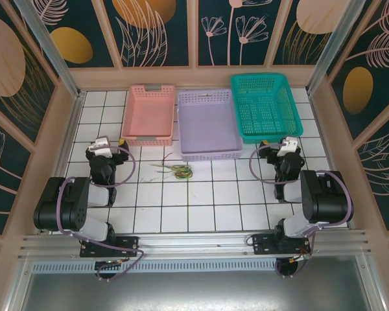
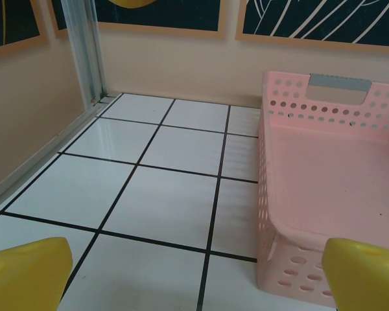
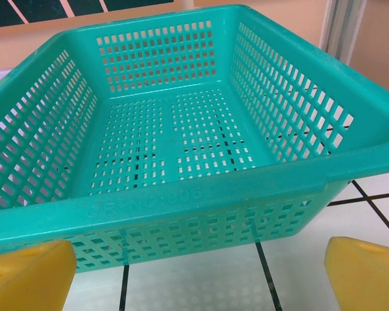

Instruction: Untangle the cables

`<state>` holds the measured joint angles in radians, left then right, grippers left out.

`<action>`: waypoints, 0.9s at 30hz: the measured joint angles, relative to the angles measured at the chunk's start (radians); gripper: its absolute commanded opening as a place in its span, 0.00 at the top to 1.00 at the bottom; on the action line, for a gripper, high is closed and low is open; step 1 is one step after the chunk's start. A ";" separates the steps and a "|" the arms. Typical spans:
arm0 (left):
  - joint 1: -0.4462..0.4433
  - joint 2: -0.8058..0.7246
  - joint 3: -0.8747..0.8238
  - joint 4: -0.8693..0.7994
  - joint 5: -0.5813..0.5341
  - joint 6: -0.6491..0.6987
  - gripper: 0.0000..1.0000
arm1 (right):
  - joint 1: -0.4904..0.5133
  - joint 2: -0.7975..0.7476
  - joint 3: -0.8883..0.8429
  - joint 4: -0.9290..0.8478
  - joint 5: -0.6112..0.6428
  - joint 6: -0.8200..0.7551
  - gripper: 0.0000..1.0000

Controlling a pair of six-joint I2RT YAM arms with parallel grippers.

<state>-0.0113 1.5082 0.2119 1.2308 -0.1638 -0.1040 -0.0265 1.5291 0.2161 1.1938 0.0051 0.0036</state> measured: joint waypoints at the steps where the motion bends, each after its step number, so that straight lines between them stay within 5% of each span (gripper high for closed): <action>1: 0.000 0.000 0.000 0.000 0.000 0.000 0.01 | 0.000 0.000 0.000 0.000 0.000 0.000 0.01; 19: 0.000 -0.027 0.000 -0.021 -0.020 -0.003 0.01 | 0.002 -0.008 0.000 -0.005 0.018 0.005 0.01; 27: 0.000 -0.460 0.014 -0.308 -0.161 -0.089 0.01 | 0.023 -0.483 0.007 -0.338 0.200 0.127 0.01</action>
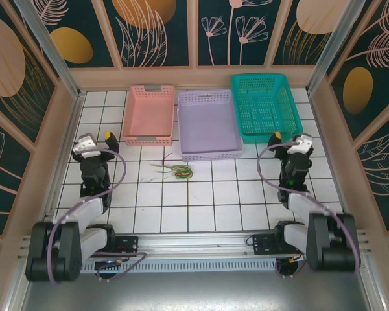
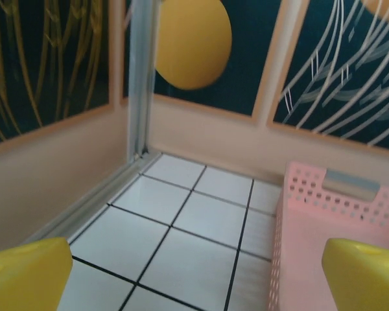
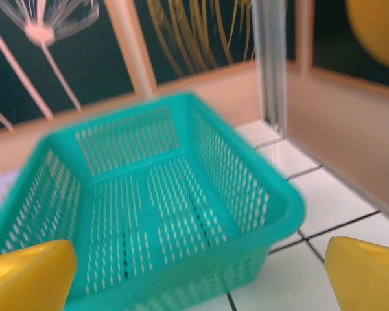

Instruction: Untangle the cables

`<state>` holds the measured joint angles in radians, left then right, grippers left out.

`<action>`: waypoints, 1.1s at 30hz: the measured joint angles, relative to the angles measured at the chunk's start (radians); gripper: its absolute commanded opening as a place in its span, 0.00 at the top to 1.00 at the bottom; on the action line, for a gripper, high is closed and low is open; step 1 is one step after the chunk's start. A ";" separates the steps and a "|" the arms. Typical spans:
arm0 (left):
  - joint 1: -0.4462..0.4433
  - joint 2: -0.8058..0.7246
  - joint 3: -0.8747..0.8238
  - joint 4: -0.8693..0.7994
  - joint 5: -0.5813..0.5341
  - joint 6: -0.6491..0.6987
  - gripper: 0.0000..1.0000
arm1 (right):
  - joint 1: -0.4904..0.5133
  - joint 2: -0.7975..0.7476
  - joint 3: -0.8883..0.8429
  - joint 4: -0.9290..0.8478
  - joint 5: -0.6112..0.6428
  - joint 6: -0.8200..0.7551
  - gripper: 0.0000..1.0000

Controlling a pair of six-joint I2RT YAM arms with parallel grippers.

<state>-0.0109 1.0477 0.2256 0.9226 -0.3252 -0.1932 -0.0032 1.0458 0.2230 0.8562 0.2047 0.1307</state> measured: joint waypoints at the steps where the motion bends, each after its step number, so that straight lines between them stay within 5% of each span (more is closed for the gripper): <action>1: 0.000 -0.055 0.004 -0.043 -0.013 -0.011 0.01 | 0.005 -0.082 0.000 -0.056 0.017 0.014 0.01; 8: 0.000 -0.234 0.152 -0.357 -0.038 -0.122 0.01 | 0.030 -0.484 0.115 -0.499 0.094 0.193 0.01; 12: 0.004 -0.229 0.398 -0.665 -0.062 -0.392 0.01 | 0.016 -0.465 0.346 -0.782 0.058 0.465 0.01; 16: 0.008 -0.124 0.543 -0.816 0.111 -0.564 0.01 | 0.005 -0.336 0.460 -0.942 -0.064 0.517 0.02; 19: -0.048 0.018 0.611 -0.930 0.243 -0.666 0.02 | 0.156 -0.123 0.602 -1.082 -0.066 0.499 0.09; 23: -0.340 0.076 0.570 -1.114 0.317 -0.814 0.13 | 0.550 0.066 0.691 -1.183 -0.078 0.462 0.17; 26: -0.524 0.072 0.521 -1.168 0.353 -0.914 0.17 | 0.751 0.149 0.690 -1.205 -0.140 0.443 0.18; 33: -0.589 0.132 0.465 -1.205 0.414 -1.041 0.21 | 0.813 0.335 0.689 -1.185 -0.321 0.409 0.31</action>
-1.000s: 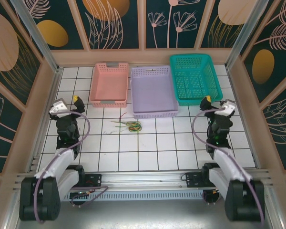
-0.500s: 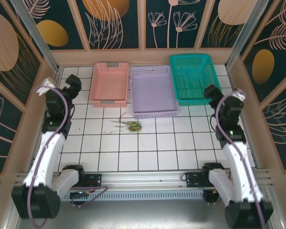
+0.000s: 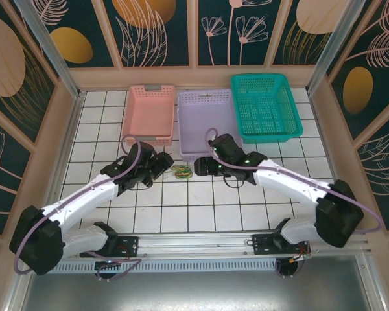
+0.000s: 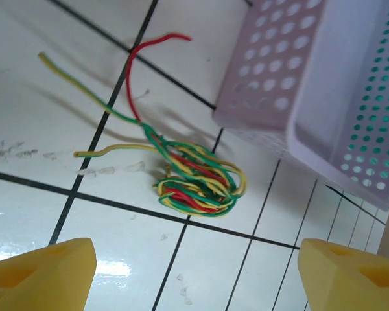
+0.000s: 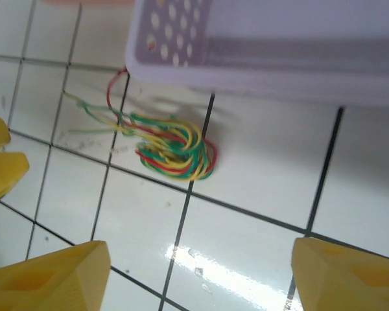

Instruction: Untangle the cables

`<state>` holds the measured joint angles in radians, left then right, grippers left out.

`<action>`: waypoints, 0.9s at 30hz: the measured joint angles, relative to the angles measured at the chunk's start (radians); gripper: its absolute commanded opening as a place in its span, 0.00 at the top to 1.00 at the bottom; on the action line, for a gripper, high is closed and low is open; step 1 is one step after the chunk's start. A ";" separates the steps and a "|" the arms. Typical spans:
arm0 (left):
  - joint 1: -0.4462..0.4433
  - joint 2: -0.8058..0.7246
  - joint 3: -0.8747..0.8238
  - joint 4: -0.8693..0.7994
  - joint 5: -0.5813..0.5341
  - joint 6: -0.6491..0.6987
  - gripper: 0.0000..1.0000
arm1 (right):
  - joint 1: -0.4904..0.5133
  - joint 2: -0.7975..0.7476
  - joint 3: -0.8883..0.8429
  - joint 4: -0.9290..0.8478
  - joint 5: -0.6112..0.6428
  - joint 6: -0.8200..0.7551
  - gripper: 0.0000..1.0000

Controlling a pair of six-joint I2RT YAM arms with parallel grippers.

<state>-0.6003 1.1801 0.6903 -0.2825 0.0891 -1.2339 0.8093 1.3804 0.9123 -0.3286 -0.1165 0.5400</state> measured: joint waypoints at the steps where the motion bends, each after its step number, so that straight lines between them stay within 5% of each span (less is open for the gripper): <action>1: 0.000 0.010 -0.021 0.023 0.019 -0.033 0.22 | 0.000 0.030 -0.004 0.021 -0.026 0.012 0.31; 8: 0.000 -0.012 -0.090 0.070 0.046 -0.144 0.26 | 0.005 0.130 -0.097 0.226 -0.117 0.129 0.29; 18: 0.000 -0.084 -0.096 0.076 0.065 -0.166 0.28 | 0.069 0.315 -0.126 0.476 -0.085 0.231 0.30; 27: 0.000 -0.149 -0.086 -0.040 0.067 -0.113 0.30 | 0.103 0.410 -0.082 0.576 -0.032 0.276 0.62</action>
<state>-0.6006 1.0309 0.6041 -0.3222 0.1558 -1.3468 0.9127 1.7908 0.8303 0.2478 -0.1486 0.8158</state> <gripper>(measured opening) 0.708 0.463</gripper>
